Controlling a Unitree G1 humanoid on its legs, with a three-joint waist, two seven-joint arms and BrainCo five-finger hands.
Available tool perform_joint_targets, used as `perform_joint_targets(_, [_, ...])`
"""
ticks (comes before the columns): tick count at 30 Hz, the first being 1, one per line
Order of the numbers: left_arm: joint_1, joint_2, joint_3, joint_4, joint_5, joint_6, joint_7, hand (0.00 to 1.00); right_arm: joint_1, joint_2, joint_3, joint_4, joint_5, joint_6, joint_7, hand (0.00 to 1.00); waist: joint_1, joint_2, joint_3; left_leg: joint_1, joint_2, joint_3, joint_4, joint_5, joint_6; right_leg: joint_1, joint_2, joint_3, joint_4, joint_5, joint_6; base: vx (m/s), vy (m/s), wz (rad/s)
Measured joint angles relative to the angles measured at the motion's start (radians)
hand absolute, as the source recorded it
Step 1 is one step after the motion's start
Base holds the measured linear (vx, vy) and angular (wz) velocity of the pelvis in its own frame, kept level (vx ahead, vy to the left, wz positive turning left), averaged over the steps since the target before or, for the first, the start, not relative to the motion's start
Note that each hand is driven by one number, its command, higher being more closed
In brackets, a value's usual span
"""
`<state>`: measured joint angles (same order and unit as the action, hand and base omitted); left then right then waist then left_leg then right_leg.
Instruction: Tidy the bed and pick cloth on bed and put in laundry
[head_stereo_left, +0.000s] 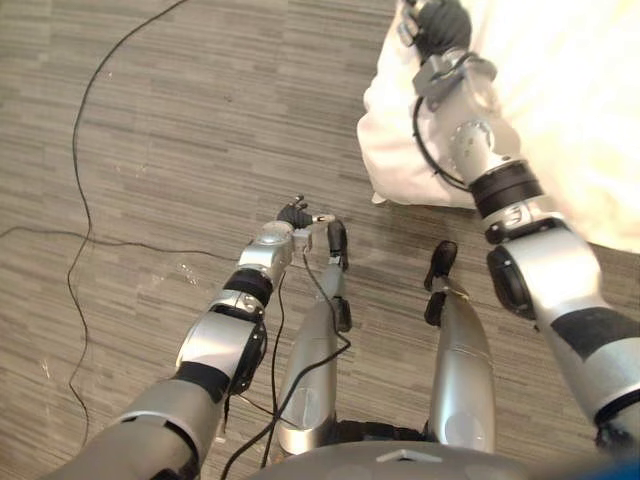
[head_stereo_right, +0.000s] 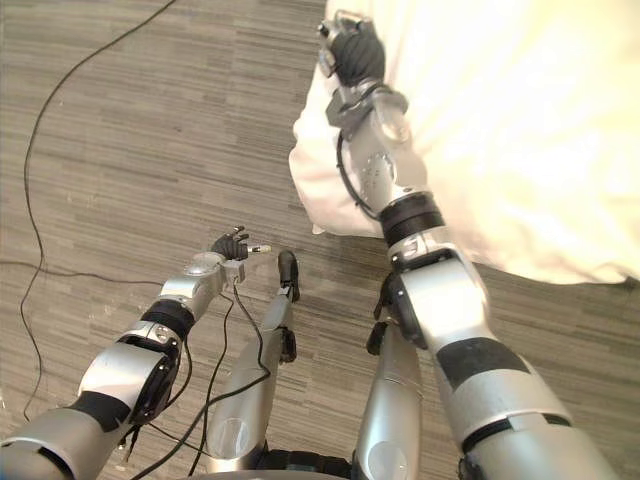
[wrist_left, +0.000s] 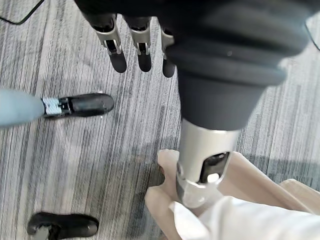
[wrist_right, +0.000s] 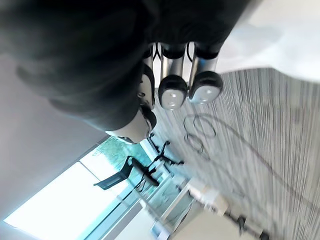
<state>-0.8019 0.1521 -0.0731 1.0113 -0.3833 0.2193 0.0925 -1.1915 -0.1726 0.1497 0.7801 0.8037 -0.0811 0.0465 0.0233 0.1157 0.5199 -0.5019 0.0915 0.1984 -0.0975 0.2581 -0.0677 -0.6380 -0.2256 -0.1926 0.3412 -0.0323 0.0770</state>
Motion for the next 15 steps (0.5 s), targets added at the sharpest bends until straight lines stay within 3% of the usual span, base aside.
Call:
perform_joint_targets(4, [0.025, -0.026, 0.006, -0.019, -0.038, 0.010, 0.030, 0.00, 0.137, 0.063, 0.016, -0.027, -0.008, 0.021, 0.102, 1.00, -0.028, -0.013, -0.002, 0.043, -0.004, 0.073, 0.000, -0.001, 0.002, 0.057, 0.002, 0.020, -0.060, 0.017, 0.012, 0.09, 0.062, -0.15])
perform_joint_targets(8, [0.075, -0.032, 0.005, -0.039, -0.060, -0.002, 0.050, 0.00, 0.362, 0.116, 0.018, 0.026, -0.034, 0.061, 0.228, 1.00, -0.044, -0.045, -0.015, 0.095, -0.004, 0.122, 0.000, -0.013, -0.014, 0.112, 0.009, 0.046, -0.112, 0.031, 0.018, 0.06, 0.010, -0.22])
perform_joint_targets(11, [0.112, -0.039, 0.004, -0.037, -0.077, -0.015, 0.071, 0.00, 0.482, 0.132, -0.002, 0.076, -0.059, 0.088, 0.271, 1.00, -0.075, -0.051, -0.018, 0.120, -0.002, 0.131, 0.000, -0.037, -0.013, 0.137, 0.013, 0.064, -0.141, 0.044, 0.022, 0.04, 0.020, -0.20])
perform_joint_targets(15, [0.172, -0.067, -0.005, -0.036, -0.078, -0.038, 0.089, 0.00, 0.647, 0.106, -0.082, 0.133, -0.101, 0.096, 0.263, 1.00, -0.099, -0.054, -0.018, 0.162, -0.002, 0.161, -0.001, -0.057, -0.027, 0.170, 0.016, 0.092, -0.172, 0.061, 0.026, 0.03, 0.017, -0.29])
